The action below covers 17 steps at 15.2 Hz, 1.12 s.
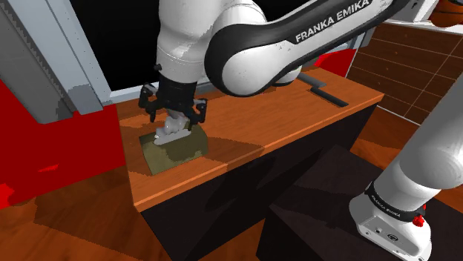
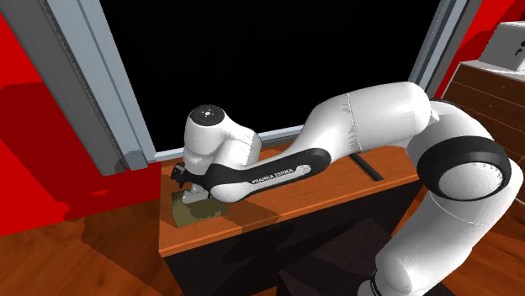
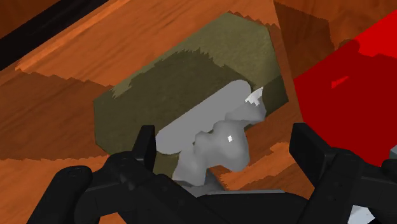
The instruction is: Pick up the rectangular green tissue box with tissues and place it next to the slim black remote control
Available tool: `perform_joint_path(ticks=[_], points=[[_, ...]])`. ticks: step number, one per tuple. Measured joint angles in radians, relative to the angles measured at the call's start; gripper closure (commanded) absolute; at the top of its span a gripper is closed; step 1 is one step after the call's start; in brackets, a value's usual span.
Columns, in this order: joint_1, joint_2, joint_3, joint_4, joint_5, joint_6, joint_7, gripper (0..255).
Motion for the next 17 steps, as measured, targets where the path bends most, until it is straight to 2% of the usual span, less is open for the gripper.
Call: perform_joint_path(ticks=[2, 3, 9, 16, 17], points=[[0.032, 0.075, -0.002, 0.055, -0.112, -0.001, 0.106, 0], [0.044, 0.102, -0.007, 0.072, -0.146, -0.001, 0.134, 0], [0.087, 0.194, -0.043, 0.096, -0.255, 0.031, 0.206, 0], [0.093, 0.208, -0.05, 0.096, -0.273, 0.04, 0.217, 0], [0.093, 0.208, -0.05, 0.096, -0.273, 0.04, 0.217, 255]])
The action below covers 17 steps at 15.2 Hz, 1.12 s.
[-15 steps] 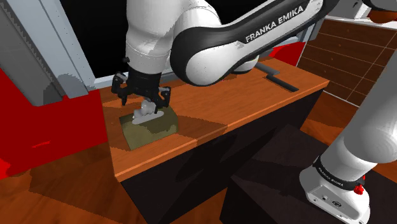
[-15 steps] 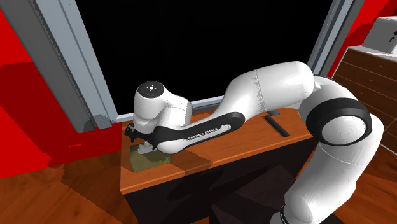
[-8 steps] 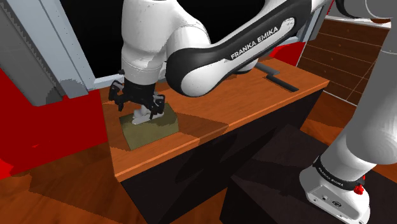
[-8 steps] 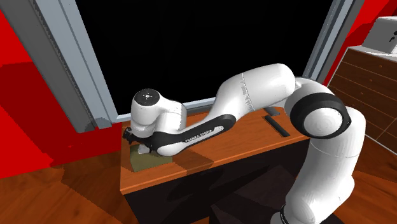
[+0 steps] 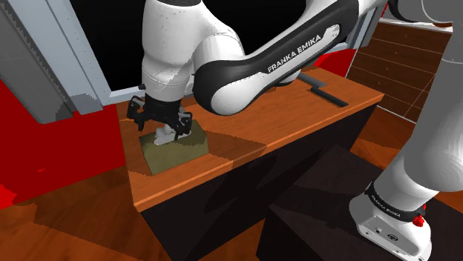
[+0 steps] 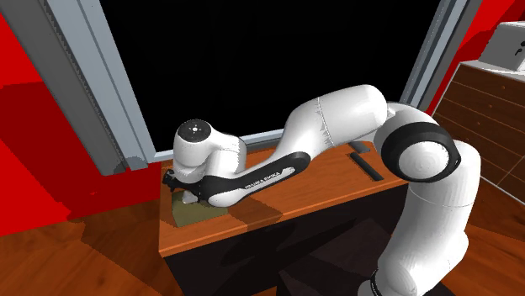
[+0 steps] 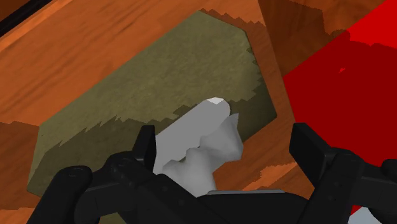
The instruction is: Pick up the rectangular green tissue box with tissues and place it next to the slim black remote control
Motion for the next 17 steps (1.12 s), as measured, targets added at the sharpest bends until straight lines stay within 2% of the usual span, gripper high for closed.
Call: perform_joint_path(ticks=[10, 17], points=[[-0.001, -0.006, 0.002, 0.002, 0.001, 0.003, 0.0, 255], [-0.016, -0.033, 0.023, 0.045, 0.055, -0.062, -0.044, 255]])
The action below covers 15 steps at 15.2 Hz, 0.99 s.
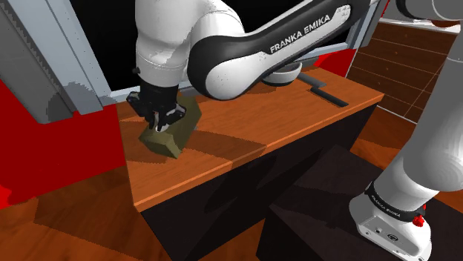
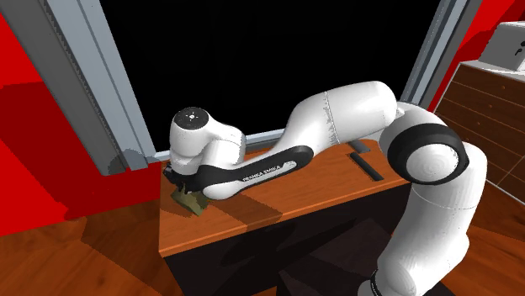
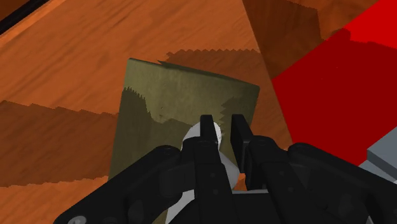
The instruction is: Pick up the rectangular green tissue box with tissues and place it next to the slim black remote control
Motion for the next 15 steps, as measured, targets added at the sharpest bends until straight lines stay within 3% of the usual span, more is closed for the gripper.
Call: perform_joint_path(ticks=[15], points=[[-0.017, -0.048, 0.029, 0.148, 0.09, -0.171, -0.084, 255]])
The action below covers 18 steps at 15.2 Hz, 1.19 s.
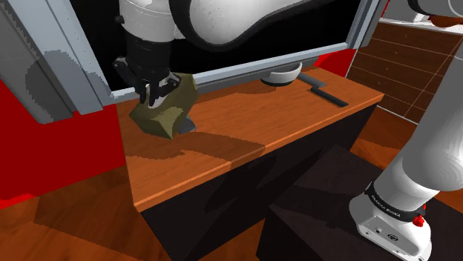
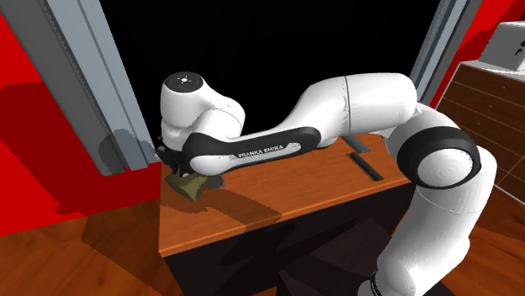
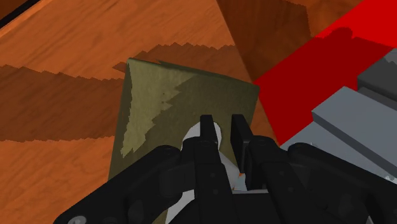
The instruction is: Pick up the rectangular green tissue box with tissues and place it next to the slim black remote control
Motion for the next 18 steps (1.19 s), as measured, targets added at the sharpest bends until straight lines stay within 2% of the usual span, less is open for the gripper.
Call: perform_joint_path(ticks=[9, 18], points=[[0.011, 0.002, 0.008, 0.122, 0.014, -0.118, -0.026, 255], [0.044, 0.034, 0.012, 0.275, -0.004, -0.251, -0.037, 255]])
